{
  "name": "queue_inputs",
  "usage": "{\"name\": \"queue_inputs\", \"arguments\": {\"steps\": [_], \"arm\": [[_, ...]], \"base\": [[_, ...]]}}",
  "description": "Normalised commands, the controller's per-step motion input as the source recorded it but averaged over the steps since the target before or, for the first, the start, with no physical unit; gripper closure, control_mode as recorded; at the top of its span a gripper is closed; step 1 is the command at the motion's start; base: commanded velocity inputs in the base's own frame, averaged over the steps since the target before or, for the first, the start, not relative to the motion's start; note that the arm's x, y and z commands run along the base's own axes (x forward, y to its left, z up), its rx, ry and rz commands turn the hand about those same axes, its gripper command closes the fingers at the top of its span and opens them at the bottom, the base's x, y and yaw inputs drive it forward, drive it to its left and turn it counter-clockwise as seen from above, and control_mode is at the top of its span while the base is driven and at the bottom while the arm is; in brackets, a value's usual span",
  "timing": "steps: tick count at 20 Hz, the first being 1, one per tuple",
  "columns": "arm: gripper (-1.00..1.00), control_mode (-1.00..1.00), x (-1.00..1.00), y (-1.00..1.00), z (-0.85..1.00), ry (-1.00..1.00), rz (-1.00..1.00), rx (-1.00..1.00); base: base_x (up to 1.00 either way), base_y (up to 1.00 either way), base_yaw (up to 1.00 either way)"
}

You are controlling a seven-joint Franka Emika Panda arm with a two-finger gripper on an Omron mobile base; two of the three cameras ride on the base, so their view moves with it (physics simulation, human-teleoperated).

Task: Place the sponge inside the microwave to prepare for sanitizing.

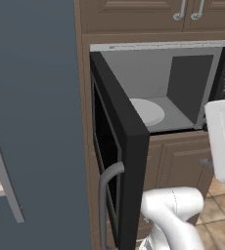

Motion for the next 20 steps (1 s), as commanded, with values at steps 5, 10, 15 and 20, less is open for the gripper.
{"name": "queue_inputs", "arguments": {"steps": [5,10,15,20], "arm": [[-1.00,-1.00,0.26,-0.80,-0.02,-0.25,0.33,-0.15],[-1.00,-1.00,0.14,-0.83,0.04,-0.25,0.36,-0.39],[-1.00,-1.00,0.01,-0.71,0.00,-0.40,0.43,-0.49],[-1.00,-1.00,-0.11,0.03,-0.31,-0.41,0.34,-0.69]], "base": [[0.00,0.00,0.00],[0.00,0.00,0.00],[0.00,0.00,0.00],[0.00,0.00,0.00]]}}
